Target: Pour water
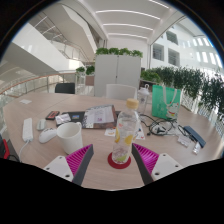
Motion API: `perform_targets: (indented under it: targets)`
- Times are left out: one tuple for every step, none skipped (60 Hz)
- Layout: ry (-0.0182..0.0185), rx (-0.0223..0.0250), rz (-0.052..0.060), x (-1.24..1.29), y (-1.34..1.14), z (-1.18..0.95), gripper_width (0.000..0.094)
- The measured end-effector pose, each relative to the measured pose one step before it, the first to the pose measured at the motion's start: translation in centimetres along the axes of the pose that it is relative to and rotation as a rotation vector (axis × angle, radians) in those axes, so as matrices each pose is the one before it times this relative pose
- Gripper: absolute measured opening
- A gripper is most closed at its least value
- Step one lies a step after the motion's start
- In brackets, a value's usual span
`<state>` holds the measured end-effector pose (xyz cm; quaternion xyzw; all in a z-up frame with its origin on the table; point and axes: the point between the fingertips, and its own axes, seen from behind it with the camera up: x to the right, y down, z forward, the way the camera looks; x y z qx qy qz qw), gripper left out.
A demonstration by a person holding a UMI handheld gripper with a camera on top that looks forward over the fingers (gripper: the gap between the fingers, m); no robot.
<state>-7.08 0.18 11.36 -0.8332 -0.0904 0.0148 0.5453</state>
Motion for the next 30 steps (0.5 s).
perform_targets:
  targets:
    - [0.00942,0.00324,-0.0021,-0.315,-0.217,-0.883,0.0848]
    - [0.01053,0.002,-0.0018,-0.292,-0.241,-0.909,0.0847]
    - [0.01097,0.00197,-0.0011,-0.278,-0.243,-0.933,0.0847]
    - [0.01087,0.0025,-0.0001,-0.279,-0.28,-0.934,0.0847]
    - [0.00857,-0.00017,0.0011,-0.138,-0.637,-0.985,0.0848]
    - [0.01063,0.00432,0.0039,-0.274,-0.148,-1.022,0.0847]
    - [0.01105,0.00343,0.0056,-0.235,-0.277,-0.95,0.0848]
    - [0.01061,0.00269,0.0068,-0.274,-0.28,-0.952,0.0848]
    - [0.00927,0.0023,0.008,-0.282,-0.266,-0.948,0.0849]
    - [0.00777,0.00216,0.0087,-0.301,-0.234,-0.931,0.0849]
    - [0.00727,-0.00035,0.008,-0.258,-0.274,-0.701,0.085]
    - [0.00344,0.00071,0.0099,-0.354,-0.293,-1.101,0.0849]
    - [0.00258,0.00088,0.0101,-0.383,-0.211,-0.798,0.085]
    - [0.00177,-0.00023,0.0102,-0.361,-0.201,-0.755,0.0848]
    - [0.00222,-0.00181,0.0098,-0.328,-0.168,-0.752,0.0846]
    - [0.00289,-0.00336,0.0094,-0.305,-0.145,-0.727,0.0847]
    - [0.00646,-0.00473,0.0082,-0.484,-0.067,-0.48,0.0847]
    - [0.00154,-0.00419,0.0077,-0.121,-0.188,-1.032,0.0844]
    - [0.00252,-0.00272,0.0048,-0.187,-0.147,-0.627,0.0844]
    - [0.00166,-0.00056,0.0028,-0.227,-0.175,-0.667,0.0844]
    - [0.00086,0.00173,0.0013,-0.214,-0.29,-0.669,0.0843]
    - [0.00169,0.00295,0.0008,-0.168,-0.301,-0.614,0.0845]
    - [0.00435,0.00278,-0.0006,-0.398,-0.172,-0.077,0.0846]
    - [0.00321,0.00029,0.0004,-0.068,-0.286,-0.828,0.0846]
    - [0.00324,-0.00086,-0.0004,-0.101,-0.173,-0.543,0.0845]
    - [0.0018,-0.00151,-0.0014,-0.096,-0.154,-0.53,0.0844]
    - [0.00099,-0.00075,-0.002,-0.092,-0.181,-0.462,0.0842]
    - [0.00066,-0.00051,-0.0026,-0.117,-0.157,-0.467,0.0843]
    - [0.00002,-0.0008,-0.0033,-0.081,-0.178,-0.474,0.0844]
    - [0.00052,-0.00101,-0.0046,-0.333,-0.034,-0.027,0.0844]
